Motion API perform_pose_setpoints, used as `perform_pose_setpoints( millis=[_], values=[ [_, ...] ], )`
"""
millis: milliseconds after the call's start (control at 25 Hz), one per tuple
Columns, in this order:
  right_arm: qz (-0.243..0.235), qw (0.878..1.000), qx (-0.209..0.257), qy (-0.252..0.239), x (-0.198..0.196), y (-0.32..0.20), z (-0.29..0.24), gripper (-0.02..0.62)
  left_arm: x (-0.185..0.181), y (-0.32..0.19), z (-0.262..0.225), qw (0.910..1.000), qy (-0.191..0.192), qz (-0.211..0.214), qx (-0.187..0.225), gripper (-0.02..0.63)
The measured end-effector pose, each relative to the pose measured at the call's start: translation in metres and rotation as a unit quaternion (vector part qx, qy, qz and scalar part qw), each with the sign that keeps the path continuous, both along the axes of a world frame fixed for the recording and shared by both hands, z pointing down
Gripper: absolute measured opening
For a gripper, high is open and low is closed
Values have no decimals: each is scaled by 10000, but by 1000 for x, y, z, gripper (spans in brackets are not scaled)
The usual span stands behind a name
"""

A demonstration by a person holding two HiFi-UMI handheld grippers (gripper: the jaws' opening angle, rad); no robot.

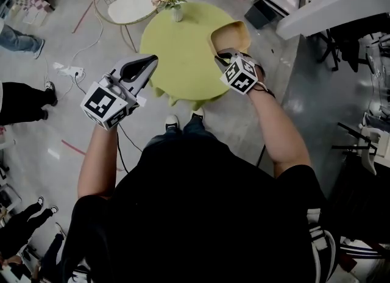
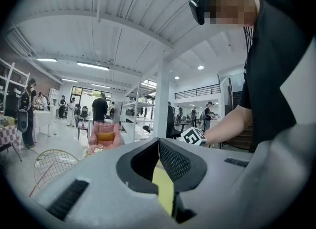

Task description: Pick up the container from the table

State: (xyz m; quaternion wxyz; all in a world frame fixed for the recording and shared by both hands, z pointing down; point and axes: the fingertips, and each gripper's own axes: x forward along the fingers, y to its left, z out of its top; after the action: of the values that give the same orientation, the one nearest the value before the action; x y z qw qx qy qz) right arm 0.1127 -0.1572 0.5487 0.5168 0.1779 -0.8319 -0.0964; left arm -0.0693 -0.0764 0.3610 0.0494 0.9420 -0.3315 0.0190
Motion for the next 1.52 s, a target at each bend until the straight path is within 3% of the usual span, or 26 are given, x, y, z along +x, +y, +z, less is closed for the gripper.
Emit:
perform_pose_setpoints(
  millis=[640, 1520],
  values=[
    [345, 9973, 92, -638, -8, 10, -56, 20, 3, 4, -9, 9998, -67, 159, 29, 17],
    [838, 9875, 213, -1320, 10, 15, -102, 20, -4, 7, -12, 9996, -210, 167, 133, 17]
  ],
)
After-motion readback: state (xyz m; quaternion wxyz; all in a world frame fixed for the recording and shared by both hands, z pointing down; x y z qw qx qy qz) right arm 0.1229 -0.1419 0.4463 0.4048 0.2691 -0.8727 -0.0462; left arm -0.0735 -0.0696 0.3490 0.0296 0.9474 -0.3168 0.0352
